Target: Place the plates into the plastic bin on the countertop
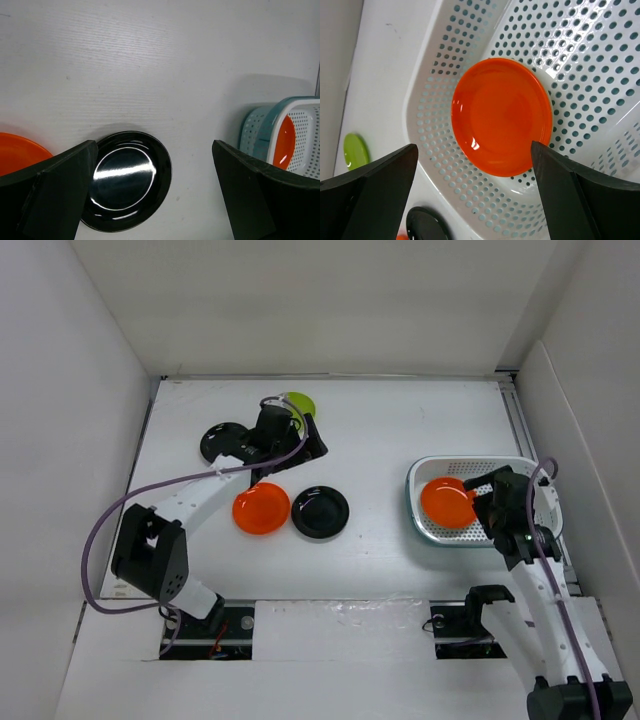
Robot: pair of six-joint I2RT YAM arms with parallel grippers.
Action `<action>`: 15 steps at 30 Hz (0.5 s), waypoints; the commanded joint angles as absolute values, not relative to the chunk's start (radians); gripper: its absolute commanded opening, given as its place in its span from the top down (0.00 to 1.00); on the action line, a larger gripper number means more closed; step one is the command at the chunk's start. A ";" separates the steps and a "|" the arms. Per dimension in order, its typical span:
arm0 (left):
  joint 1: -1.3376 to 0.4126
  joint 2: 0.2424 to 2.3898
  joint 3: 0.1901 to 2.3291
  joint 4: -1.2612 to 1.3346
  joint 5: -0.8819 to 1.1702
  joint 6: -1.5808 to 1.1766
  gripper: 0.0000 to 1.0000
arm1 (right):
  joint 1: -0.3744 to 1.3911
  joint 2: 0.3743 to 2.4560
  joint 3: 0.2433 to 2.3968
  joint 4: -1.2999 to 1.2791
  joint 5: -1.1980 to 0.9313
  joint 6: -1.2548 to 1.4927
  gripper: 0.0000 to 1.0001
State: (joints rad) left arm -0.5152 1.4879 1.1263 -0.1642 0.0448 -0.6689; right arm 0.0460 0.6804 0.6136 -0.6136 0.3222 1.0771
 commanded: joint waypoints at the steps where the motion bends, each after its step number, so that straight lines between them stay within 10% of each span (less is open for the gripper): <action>1: -0.515 1.496 1.169 -0.187 0.008 -0.696 0.00 | 0.040 0.679 0.686 -0.670 0.343 1.063 0.00; 15: -0.399 1.727 1.201 -0.048 -0.141 -0.911 0.00 | 0.040 0.468 0.703 -0.430 -0.105 0.807 0.00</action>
State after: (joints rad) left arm -0.4282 1.6733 1.1698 -0.1112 -0.0910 -0.8288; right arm 0.0460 0.4839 0.6922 -0.5411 0.0536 0.8913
